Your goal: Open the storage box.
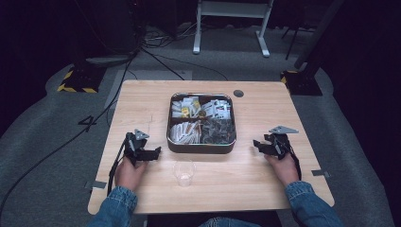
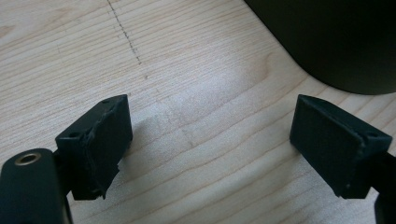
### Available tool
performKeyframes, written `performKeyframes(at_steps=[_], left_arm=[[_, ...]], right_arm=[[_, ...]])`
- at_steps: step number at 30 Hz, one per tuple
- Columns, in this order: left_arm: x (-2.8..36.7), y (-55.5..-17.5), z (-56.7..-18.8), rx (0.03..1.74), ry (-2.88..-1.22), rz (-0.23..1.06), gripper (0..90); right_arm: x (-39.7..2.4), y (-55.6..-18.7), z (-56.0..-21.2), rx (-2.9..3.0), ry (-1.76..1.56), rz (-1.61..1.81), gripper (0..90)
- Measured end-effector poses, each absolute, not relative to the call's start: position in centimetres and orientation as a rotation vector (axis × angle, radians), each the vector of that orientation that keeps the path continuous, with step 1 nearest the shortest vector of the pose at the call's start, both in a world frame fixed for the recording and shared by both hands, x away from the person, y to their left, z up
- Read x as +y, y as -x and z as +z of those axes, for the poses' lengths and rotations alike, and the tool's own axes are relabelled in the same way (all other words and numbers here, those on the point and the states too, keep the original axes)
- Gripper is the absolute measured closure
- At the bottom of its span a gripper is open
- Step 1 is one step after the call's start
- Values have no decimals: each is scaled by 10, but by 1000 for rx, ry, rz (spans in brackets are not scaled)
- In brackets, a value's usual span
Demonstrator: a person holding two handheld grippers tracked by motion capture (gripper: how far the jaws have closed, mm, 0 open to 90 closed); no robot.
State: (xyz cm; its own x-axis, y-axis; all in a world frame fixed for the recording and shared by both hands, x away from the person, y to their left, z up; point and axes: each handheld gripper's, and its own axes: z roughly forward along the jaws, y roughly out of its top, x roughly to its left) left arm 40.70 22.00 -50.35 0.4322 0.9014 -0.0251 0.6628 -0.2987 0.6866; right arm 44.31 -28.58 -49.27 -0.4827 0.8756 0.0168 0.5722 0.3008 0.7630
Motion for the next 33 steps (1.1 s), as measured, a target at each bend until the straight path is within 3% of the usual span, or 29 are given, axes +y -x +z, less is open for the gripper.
performKeyframes(at_steps=[10, 33], left_arm=[[220, -405, -504, 1306, -2058, 498, 157], [222, -404, -504, 1291, -2066, 491, 155]], right_arm=[[-276, -434, -478, 2195, -1315, 1067, 440], [-224, -437, -430, 2278, -1184, 1093, 448]])
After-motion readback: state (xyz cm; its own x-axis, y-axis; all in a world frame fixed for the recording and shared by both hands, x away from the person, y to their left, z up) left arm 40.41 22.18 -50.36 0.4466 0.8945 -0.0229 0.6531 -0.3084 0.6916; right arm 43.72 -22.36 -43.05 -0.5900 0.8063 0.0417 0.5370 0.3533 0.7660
